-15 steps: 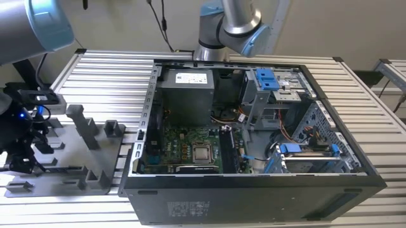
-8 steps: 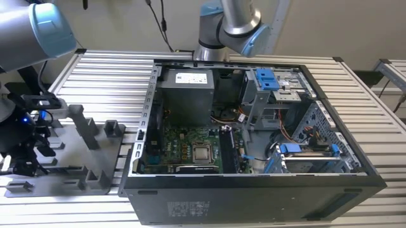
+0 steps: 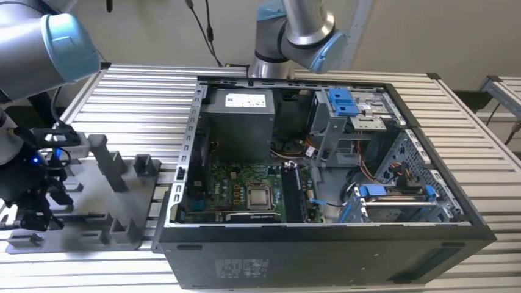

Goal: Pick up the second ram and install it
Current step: 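Pick up the second ram and move it above second insertion slot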

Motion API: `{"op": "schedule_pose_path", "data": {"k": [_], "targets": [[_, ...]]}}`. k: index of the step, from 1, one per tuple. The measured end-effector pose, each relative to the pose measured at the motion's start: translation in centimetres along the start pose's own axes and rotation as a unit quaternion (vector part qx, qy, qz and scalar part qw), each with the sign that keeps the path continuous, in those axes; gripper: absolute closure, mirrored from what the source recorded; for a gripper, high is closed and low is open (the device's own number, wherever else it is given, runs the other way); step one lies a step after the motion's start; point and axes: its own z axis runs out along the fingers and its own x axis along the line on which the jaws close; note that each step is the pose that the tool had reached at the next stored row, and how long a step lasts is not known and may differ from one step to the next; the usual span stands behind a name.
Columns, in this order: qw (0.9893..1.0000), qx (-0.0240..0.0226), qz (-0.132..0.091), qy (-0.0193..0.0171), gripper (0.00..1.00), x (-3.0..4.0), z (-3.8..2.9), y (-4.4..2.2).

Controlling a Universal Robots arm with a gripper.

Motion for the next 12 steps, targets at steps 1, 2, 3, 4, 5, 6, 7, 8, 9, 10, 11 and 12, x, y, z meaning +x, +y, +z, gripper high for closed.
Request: {"op": "schedule_pose_path", "data": {"k": [1, 2, 3, 4, 5, 6, 7, 8, 9, 10, 11, 12], "targets": [[1.0, 0.0001, 0.0, -0.0001, 0.46, 0.02, 0.05, 0.0], [1.0, 0.0, 0.0, 0.0, 0.46, 0.02, 0.04, 0.0], [1.0, 0.0, 0.0, 0.0, 0.46, 0.02, 0.04, 0.0], [1.0, -0.0001, -0.001, 0.0, 0.46, 0.02, 0.04, 0.0], [1.0, -0.0001, -0.001, 0.0, 0.46, 0.02, 0.04, 0.0], [1.0, -0.0001, -0.001, 0.0, 0.46, 0.02, 0.04, 0.0], [1.0, 0.0, -0.001, 0.0, 0.46, 0.02, 0.05, 0.0], [1.0, 0.0, -0.002, 0.0, 0.46, 0.02, 0.05, 0.0], [1.0, -0.0001, -0.002, 0.0, 0.46, 0.02, 0.05, 0.0], [1.0, -0.0001, -0.002, 0.0, 0.49, 0.02, 0.05, 0.0], [1.0, -0.0001, -0.003, 0.0, 0.49, 0.02, 0.04, 0.0], [1.0, -0.0001, -0.003, 0.0, 0.55, 0.02, 0.05, 0.0]]}}
